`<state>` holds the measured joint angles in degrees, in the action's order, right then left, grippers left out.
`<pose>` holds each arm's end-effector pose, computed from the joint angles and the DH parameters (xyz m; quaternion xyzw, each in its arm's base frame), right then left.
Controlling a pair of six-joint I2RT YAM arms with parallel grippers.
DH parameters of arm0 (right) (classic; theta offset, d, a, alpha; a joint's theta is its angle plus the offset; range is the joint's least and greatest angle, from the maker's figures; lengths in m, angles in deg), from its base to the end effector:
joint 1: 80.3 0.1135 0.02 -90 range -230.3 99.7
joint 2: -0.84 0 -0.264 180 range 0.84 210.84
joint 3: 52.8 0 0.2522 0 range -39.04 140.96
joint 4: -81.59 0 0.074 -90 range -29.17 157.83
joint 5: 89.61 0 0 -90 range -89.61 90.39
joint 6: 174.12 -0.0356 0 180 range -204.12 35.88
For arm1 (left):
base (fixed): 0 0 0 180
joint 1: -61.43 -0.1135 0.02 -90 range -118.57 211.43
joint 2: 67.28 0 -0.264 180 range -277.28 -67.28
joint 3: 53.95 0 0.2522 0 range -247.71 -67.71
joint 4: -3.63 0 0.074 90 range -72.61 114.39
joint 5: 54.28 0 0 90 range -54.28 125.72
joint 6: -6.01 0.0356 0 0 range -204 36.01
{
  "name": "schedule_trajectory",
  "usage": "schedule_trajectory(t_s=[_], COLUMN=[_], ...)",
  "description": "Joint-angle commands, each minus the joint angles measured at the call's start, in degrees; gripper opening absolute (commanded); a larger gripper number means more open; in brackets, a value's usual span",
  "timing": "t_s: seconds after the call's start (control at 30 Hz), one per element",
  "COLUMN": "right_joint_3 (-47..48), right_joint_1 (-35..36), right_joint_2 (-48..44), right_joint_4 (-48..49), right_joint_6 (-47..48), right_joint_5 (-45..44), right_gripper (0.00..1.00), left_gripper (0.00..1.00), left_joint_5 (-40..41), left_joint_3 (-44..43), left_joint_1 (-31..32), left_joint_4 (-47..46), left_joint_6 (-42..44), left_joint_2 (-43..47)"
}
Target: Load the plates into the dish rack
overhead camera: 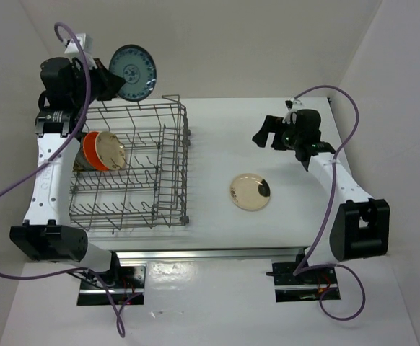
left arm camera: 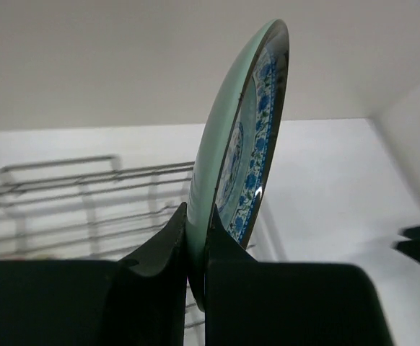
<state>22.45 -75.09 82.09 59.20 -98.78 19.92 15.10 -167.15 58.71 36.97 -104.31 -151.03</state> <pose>0.3229 0.0414 0.2969 -0.0168 0.8507 0.2306 0.4720 0.3182 0.0026 0.4926 -0.0238 0.7288 -0.2320 0.6438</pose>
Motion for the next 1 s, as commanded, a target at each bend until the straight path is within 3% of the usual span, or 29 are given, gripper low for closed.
schedule_trajectory(t_s=[0.0, 0.13, 0.4, 0.7, 0.97], right_joint_3=[-0.50, -0.50, 0.12, -1.29, -2.51], right_joint_1=[-1.43, -2.05, -2.05, -3.63, -3.63], right_joint_2=[2.41, 6.79, 11.65, 14.99, 15.51], right_joint_4=[2.29, 3.96, 3.96, 5.19, 5.19], right_joint_6=[1.82, 1.30, 0.68, -0.37, -1.52], right_joint_5=[0.06, 2.27, 1.48, 2.62, 1.30], right_gripper=[0.99, 0.99, 0.99, 0.99, 0.99], left_gripper=[0.00, 0.00, 0.00, 0.00, 0.00], left_joint_5=[16.83, 17.99, 20.62, 29.58, 24.33], left_joint_3=[-0.05, 4.40, 14.00, 21.91, 23.14], left_joint_1=[-4.47, -7.56, -8.27, -8.27, -8.27], left_joint_4=[13.97, 16.55, 14.96, 12.60, 10.57], left_joint_6=[8.70, 12.83, 13.37, 13.37, 13.37], left_joint_2=[-1.25, 0.86, 0.26, 0.25, -2.47])
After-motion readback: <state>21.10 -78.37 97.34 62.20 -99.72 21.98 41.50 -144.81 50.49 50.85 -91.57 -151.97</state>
